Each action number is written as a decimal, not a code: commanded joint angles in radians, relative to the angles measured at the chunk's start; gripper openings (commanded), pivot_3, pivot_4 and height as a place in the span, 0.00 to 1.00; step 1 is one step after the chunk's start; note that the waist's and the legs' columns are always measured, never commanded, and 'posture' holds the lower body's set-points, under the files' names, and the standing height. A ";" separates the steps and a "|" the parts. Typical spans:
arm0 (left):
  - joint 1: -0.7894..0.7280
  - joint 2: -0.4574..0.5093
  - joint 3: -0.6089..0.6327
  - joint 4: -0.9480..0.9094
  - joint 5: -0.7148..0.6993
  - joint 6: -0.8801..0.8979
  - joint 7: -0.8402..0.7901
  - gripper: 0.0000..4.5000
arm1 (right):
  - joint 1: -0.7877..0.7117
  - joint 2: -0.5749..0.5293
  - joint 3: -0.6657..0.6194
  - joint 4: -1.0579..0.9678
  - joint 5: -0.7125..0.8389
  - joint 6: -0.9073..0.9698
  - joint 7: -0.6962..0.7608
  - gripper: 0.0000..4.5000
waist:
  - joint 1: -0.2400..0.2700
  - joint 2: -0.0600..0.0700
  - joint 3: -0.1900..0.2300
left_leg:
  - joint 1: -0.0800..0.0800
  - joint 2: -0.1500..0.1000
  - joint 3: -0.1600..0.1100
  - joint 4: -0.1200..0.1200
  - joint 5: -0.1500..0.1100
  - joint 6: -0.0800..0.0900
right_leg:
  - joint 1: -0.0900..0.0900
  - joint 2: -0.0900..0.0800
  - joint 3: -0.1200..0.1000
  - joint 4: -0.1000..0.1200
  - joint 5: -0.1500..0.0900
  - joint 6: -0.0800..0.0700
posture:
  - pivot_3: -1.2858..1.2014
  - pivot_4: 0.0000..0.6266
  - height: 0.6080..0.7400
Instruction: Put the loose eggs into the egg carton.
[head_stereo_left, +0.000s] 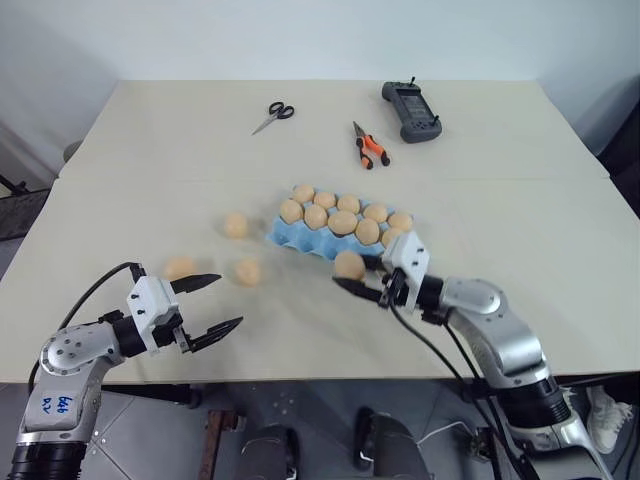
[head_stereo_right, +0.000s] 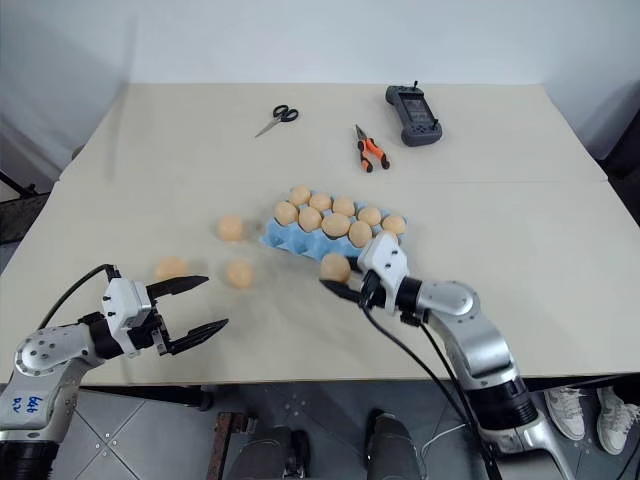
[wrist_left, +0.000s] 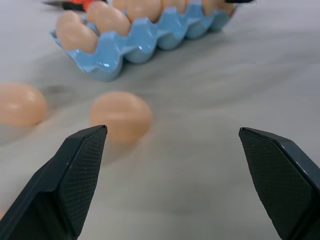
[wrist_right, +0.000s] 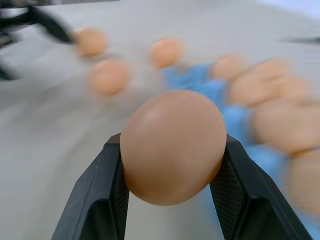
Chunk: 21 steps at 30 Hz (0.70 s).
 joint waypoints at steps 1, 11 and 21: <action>-0.002 -0.016 -0.009 -0.051 0.003 0.003 0.033 1.00 | -0.027 0.001 -0.006 0.061 -0.040 -0.044 -0.021 0.41 | 0.000 0.000 0.000 | 0.000 0.000 0.000 0.000 0.000 0.000 | 0.000 0.000 0.000 0.000 0.000 0.000 | 0.52 0.24 1.00; 0.020 -0.018 0.012 -0.092 -0.005 0.013 0.081 1.00 | -0.019 -0.010 -0.026 -0.002 -0.004 -0.012 0.029 0.98 | -0.003 0.000 0.000 | -0.001 0.001 0.001 0.000 -0.001 0.000 | 0.000 0.001 -0.001 -0.001 0.000 0.000 | 0.52 0.24 1.00; 0.170 -0.020 0.185 -0.160 -0.053 0.071 0.179 1.00 | 0.200 -0.134 -0.213 -0.151 0.215 -0.139 0.264 0.99 | 0.003 0.000 0.000 | -0.001 0.002 0.001 0.000 -0.004 0.001 | 0.000 0.002 -0.001 -0.003 0.000 0.000 | 0.52 0.24 1.00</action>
